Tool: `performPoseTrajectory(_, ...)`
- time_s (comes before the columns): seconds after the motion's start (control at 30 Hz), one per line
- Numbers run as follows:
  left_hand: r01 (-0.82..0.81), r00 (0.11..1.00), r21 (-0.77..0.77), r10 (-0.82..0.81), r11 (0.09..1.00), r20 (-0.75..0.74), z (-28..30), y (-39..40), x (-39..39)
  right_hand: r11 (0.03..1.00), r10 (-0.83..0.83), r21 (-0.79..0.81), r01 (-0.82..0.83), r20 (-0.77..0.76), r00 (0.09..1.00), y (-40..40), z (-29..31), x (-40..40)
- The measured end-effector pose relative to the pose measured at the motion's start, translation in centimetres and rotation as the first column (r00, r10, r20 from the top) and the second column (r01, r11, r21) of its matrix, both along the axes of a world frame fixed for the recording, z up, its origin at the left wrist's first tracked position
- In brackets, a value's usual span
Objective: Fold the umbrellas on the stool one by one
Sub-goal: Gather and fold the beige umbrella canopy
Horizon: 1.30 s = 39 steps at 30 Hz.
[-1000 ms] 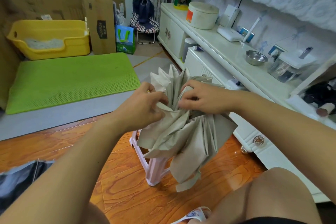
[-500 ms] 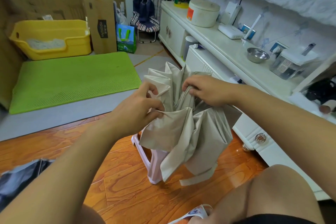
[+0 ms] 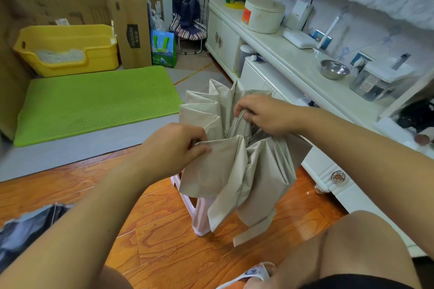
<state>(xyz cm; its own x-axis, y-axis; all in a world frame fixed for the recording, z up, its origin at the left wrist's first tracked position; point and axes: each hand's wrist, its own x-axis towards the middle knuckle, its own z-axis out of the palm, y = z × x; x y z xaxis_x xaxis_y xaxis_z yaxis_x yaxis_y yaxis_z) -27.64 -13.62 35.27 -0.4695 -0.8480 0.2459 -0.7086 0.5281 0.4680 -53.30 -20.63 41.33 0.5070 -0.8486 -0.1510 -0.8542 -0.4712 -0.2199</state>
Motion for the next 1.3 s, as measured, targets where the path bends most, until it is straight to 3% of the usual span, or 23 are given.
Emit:
performPoseTrajectory(0.1, -0.009, 1.0, -0.036, 0.01, 0.999, 0.012, 0.3, -0.2, 1.0, 1.0, -0.007, -0.006, 0.007, 0.007, 1.0, -0.1, 0.0, 0.0)
performPoseTrajectory(0.27, 0.001, 1.0, 0.055, 0.0, 0.998, -0.019, 0.7, -0.2, 1.6, 1.0, -0.011, 0.0, 0.011, 0.0, 1.0, -0.3, 0.0, -0.1)
performPoseTrajectory(0.4, -0.16, 0.962, 0.102, 0.179, 0.982, -0.205, 0.4, -0.6, 1.5, 1.0, 0.001, 0.012, -0.001, -0.003, 1.0, 0.0, 0.3, 0.4)
performPoseTrajectory(0.53, -0.101, 0.952, 0.154, 0.14, 0.983, -0.271, 0.4, -0.5, 1.5, 1.0, 0.004, 0.013, -0.004, -0.003, 1.0, 0.1, 0.4, 0.6)
performPoseTrajectory(0.73, 0.045, 0.991, 0.148, -0.025, 0.988, -0.134, 0.2, -0.8, 2.4, 1.0, 0.009, 0.011, -0.009, -0.002, 1.0, 0.1, 0.6, 0.5)
performPoseTrajectory(0.93, -0.161, 0.962, 0.126, 0.185, 0.979, -0.203, 0.2, -0.8, 1.9, 1.0, 0.013, -0.013, -0.014, -0.001, 1.0, 0.0, 0.4, 0.5)
performPoseTrajectory(1.1, -0.162, 0.946, 0.189, 0.207, 0.968, -0.248, 0.7, -0.4, 1.7, 1.0, 0.002, -0.028, -0.002, -0.011, 1.0, -0.2, 0.3, 0.1)
performPoseTrajectory(1.3, -0.172, 0.977, 0.17, 0.191, 0.97, -0.099, 0.7, -0.6, 3.2, 0.999, -0.025, -0.033, 0.024, -0.025, 0.999, -0.7, 0.1, -0.4)
